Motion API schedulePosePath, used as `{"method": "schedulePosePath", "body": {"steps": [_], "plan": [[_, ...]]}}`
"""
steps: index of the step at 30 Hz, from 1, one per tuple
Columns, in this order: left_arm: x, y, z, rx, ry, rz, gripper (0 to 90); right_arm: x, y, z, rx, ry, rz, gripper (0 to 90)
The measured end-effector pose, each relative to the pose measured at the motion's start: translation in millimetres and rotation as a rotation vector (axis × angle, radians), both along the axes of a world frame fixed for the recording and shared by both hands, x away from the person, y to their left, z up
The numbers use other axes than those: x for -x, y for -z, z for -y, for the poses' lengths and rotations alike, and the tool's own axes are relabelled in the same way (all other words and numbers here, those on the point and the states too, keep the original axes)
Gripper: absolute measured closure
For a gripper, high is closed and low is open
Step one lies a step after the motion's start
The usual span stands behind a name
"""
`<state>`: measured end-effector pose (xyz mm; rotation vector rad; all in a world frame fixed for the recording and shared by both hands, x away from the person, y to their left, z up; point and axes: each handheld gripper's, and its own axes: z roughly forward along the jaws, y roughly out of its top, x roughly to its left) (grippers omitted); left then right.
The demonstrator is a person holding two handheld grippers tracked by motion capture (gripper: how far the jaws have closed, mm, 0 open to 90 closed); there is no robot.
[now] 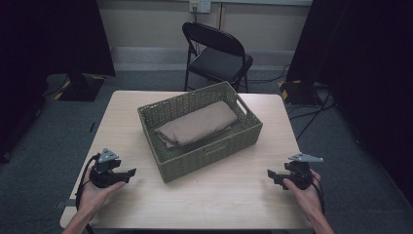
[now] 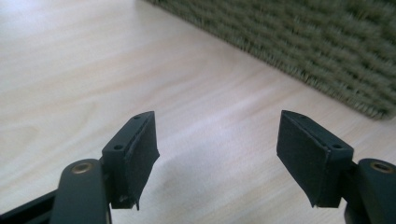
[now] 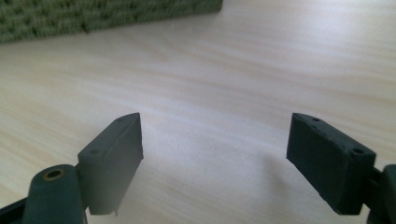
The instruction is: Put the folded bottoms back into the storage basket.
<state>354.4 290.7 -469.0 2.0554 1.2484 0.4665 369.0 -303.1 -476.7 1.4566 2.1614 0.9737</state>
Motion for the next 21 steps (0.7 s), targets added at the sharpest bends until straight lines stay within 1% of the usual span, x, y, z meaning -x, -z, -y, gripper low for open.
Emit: {"method": "schedulePosePath", "body": {"steps": [1,2,3,5,6,7,8,9,11,13,14,15,16,17,18,21], "plan": [[0.9,1.5,1.8,-0.018,0.006,-0.003,32.3,-0.3,2.0,-2.5,0.026,-0.010,-0.009,17.2],[1.5,3.2,3.6,-0.041,0.009,-0.003,31.7,-0.6,3.6,-4.3,0.030,-0.012,-0.022,16.9],[1.5,5.7,4.9,-0.052,0.017,-0.007,30.7,-1.4,5.3,-5.2,0.030,-0.017,-0.026,16.8],[0.4,10.3,5.3,-0.062,0.021,-0.032,30.3,-2.3,8.9,-7.9,0.054,-0.017,-0.039,17.0],[0.3,12.5,5.2,-0.068,0.016,-0.034,29.8,-2.4,10.8,-9.9,0.059,-0.011,-0.056,17.1],[-0.3,14.4,4.1,-0.077,0.015,-0.044,28.9,-2.1,12.8,-11.6,0.069,-0.015,-0.061,15.8],[-0.5,16.6,3.6,-0.073,0.004,-0.053,28.4,-1.4,13.7,-13.6,0.093,-0.021,-0.048,15.7],[-0.7,18.7,3.1,-0.074,0.000,-0.063,28.1,-0.6,14.2,-15.4,0.101,-0.015,-0.045,15.2],[-0.8,21.7,0.6,-0.060,-0.009,-0.049,24.5,0.1,15.9,-17.3,0.108,-0.009,-0.027,14.5],[-1.1,23.9,-1.6,-0.049,-0.025,-0.028,22.8,1.5,18.4,-18.7,0.094,0.004,-0.007,12.6],[-0.9,26.0,-2.4,-0.037,-0.035,-0.011,21.4,2.2,19.7,-19.0,0.090,0.006,0.004,12.1],[-0.7,27.7,-3.6,-0.033,-0.036,0.002,19.4,3.0,21.1,-19.1,0.085,0.007,0.019,11.8],[-0.6,29.8,-5.1,-0.030,-0.031,0.020,17.4,3.7,22.0,-19.4,0.085,0.011,0.030,11.6],[0.0,32.9,-6.6,-0.015,-0.028,0.046,15.3,4.6,23.3,-19.8,0.076,0.016,0.043,11.6],[0.3,34.4,-7.4,-0.003,-0.027,0.060,14.3,5.4,24.8,-19.5,0.072,0.010,0.060,11.6],[0.2,34.4,-7.1,-0.004,-0.033,0.061,14.5,5.6,25.2,-19.7,0.069,0.011,0.063,11.6]]}}
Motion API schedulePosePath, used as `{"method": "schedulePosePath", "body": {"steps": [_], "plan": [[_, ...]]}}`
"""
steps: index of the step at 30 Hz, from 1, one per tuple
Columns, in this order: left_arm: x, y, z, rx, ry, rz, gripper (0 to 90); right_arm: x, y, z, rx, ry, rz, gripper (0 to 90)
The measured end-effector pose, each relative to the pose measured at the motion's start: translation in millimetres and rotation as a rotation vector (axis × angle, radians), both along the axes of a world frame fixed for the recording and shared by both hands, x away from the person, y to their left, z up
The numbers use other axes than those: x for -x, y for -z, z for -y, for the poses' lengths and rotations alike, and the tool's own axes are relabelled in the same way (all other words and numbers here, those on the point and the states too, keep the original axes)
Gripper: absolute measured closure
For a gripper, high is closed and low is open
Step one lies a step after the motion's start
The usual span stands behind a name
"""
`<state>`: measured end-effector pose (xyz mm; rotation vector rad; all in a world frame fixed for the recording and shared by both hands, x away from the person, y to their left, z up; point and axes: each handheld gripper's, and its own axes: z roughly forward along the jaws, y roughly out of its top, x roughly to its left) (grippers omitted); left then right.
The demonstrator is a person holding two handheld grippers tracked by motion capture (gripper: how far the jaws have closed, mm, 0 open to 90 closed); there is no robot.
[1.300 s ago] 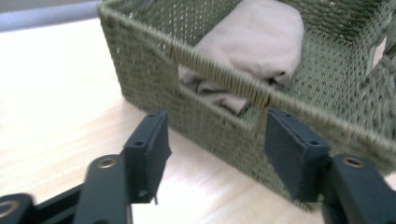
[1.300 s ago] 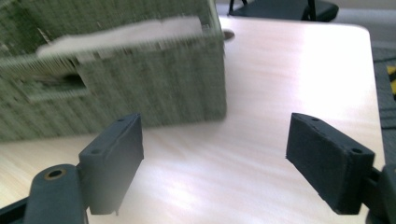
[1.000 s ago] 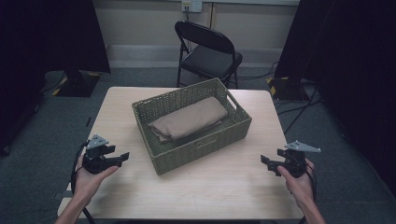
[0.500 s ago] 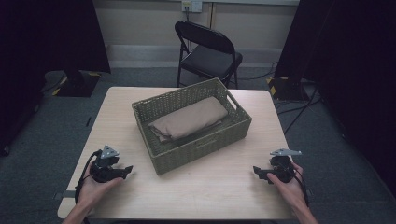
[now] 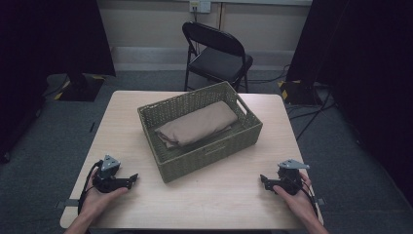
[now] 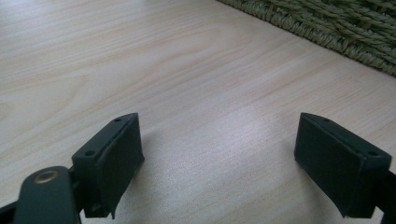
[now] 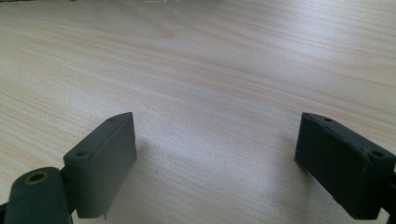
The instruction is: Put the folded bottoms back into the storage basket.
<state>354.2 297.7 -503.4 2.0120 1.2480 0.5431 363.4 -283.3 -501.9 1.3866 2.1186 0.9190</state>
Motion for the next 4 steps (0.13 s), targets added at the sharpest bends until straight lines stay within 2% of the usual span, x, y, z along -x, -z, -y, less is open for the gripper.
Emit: {"method": "schedulePosePath", "body": {"steps": [4], "plan": [[-0.2,-0.1,0.2,-0.001,-0.002,-0.003,14.3,-0.2,0.0,-0.3,0.002,0.002,0.000,11.6]]}}
